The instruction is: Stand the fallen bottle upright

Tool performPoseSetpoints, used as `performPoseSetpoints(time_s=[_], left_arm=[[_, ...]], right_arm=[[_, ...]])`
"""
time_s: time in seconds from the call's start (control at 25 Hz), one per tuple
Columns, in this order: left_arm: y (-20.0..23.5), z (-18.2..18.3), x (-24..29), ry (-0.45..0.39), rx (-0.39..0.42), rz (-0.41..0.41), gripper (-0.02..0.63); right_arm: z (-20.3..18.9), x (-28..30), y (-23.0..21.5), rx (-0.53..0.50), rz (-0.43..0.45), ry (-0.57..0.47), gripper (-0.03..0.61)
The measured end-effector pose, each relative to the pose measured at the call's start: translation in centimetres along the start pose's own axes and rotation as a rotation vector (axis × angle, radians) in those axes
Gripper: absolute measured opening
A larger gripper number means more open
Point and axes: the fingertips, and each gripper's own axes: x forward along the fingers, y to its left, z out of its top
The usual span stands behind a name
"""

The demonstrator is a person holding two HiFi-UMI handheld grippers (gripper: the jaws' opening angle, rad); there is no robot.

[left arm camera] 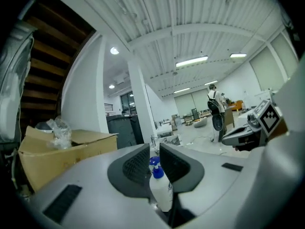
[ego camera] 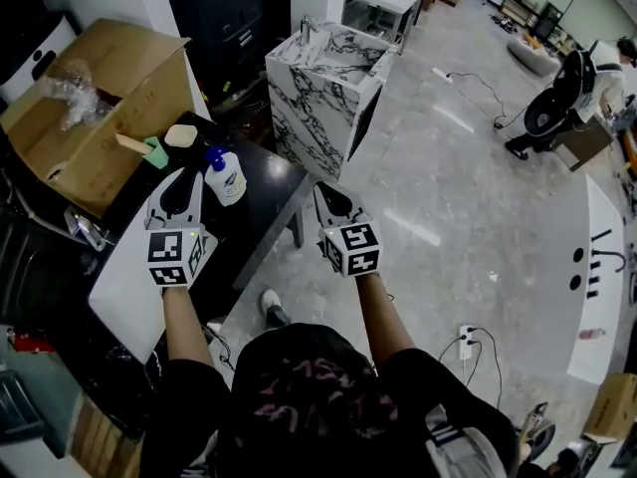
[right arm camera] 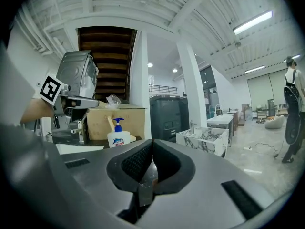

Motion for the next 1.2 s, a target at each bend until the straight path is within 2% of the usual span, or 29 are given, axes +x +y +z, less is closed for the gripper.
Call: performPoseSetpoints(time_s=[0.32,0.64,1.2], left_arm=[[-1.4,-2.3,-4.4,0.035,-0.105,0.045,0.047],[-4.2,-4.8,-8.3,0.059,-0.167,0.05,0.02],[-5.3,-5.7,-10.9,0.06,-0.203,0.055,0.017]], right_arm=[[1.2,-3.6,1.3,-0.029,0.001,-0.039,0.014],[0.7,-6.9,2.8,-0.052,0.005,-0.038,0.014],[0.5,-8.0,4.2,-0.058,0.0,-0.045,0.012]])
